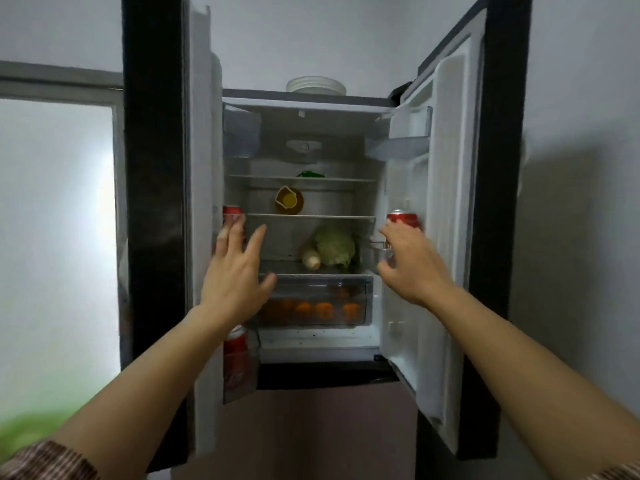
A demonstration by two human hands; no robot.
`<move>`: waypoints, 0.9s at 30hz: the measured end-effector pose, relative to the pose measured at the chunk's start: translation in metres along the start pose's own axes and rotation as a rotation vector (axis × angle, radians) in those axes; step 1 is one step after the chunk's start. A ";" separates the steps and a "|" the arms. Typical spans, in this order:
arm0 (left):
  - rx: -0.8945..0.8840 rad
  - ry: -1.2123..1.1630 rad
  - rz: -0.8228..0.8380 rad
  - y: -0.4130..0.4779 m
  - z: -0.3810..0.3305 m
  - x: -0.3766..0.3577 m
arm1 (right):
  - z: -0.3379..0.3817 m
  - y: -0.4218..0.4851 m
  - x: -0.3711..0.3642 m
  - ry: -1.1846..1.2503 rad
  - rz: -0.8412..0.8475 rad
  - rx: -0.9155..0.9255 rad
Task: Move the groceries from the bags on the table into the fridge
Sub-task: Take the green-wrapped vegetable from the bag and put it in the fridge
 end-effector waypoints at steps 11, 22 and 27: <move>0.401 0.038 -0.340 0.011 0.004 -0.027 | -0.041 -0.009 0.022 -0.080 -0.132 -0.392; 0.113 0.188 -0.001 0.008 0.007 -0.088 | -0.005 -0.003 -0.005 -0.128 -0.140 -0.257; -0.017 0.224 0.188 0.022 0.005 -0.119 | 0.009 0.002 -0.021 -0.171 -0.120 -0.156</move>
Point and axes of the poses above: each hand's wrist, its own y-axis towards the middle knuckle, its own x-axis out of the back of the hand, z = x × y, the point moved 2 cm from there along y, towards the middle knuckle, and after that the axes turned 14 degrees about -z, right-handed, at the moved point
